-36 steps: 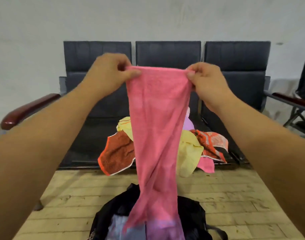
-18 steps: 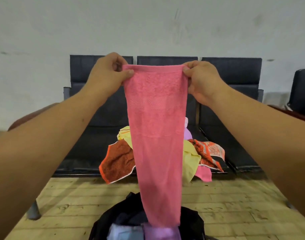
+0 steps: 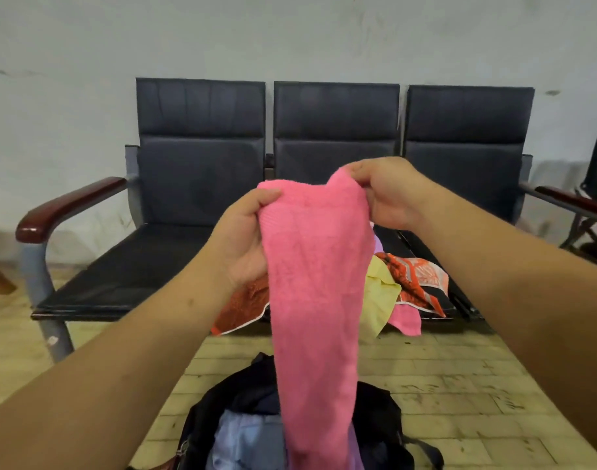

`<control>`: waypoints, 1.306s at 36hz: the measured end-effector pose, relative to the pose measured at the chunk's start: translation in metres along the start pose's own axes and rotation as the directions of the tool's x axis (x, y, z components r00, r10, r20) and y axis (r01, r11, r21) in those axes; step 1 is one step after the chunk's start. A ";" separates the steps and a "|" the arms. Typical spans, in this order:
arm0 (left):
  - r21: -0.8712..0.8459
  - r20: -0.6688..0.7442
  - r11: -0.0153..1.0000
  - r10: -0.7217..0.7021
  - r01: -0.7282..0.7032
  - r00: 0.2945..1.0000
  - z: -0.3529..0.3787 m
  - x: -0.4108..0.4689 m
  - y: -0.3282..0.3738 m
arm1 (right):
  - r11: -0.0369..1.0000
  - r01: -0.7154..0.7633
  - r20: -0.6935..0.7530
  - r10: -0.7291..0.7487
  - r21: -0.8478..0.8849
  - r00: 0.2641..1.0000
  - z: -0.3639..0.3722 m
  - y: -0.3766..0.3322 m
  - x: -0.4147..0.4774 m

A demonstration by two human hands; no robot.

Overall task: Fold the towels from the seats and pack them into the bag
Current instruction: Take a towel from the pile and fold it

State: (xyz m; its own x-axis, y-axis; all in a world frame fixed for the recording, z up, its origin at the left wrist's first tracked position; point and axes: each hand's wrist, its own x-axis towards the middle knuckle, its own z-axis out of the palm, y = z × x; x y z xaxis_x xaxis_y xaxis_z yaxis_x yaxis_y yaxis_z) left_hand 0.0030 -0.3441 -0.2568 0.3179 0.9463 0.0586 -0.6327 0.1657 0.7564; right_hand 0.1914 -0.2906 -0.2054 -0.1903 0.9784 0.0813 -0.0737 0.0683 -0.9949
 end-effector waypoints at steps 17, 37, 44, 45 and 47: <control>-0.149 -0.187 0.984 0.066 -0.095 0.980 -0.041 0.036 -0.040 | 0.914 -0.327 0.288 0.255 0.240 0.923 -0.013 0.147 -0.032; 0.605 -0.110 0.749 -0.255 0.269 0.961 -0.090 0.029 -0.103 | 0.812 -0.312 0.048 0.333 0.494 0.942 -0.038 0.139 -0.006; 0.048 -0.016 0.979 -0.197 0.197 0.980 -0.052 0.022 -0.100 | 0.816 -0.425 -0.029 0.473 0.391 0.881 -0.049 0.145 -0.013; -0.003 -0.024 0.986 -0.169 0.169 0.985 -0.048 0.022 -0.098 | 0.796 -0.446 0.002 0.488 0.410 0.873 -0.050 0.147 -0.017; -0.066 -0.057 0.992 -0.115 0.111 0.992 -0.042 0.023 -0.095 | 0.758 -0.476 0.097 0.488 0.447 0.868 -0.050 0.149 -0.023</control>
State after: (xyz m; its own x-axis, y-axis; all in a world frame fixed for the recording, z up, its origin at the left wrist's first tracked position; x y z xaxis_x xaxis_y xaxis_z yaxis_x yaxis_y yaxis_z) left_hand 0.0411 -0.3261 -0.3550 0.3477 0.9353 -0.0657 -0.6387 0.2876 0.7137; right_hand 0.2340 -0.2936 -0.3589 -0.2956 0.8634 -0.4089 -0.4028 -0.5008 -0.7662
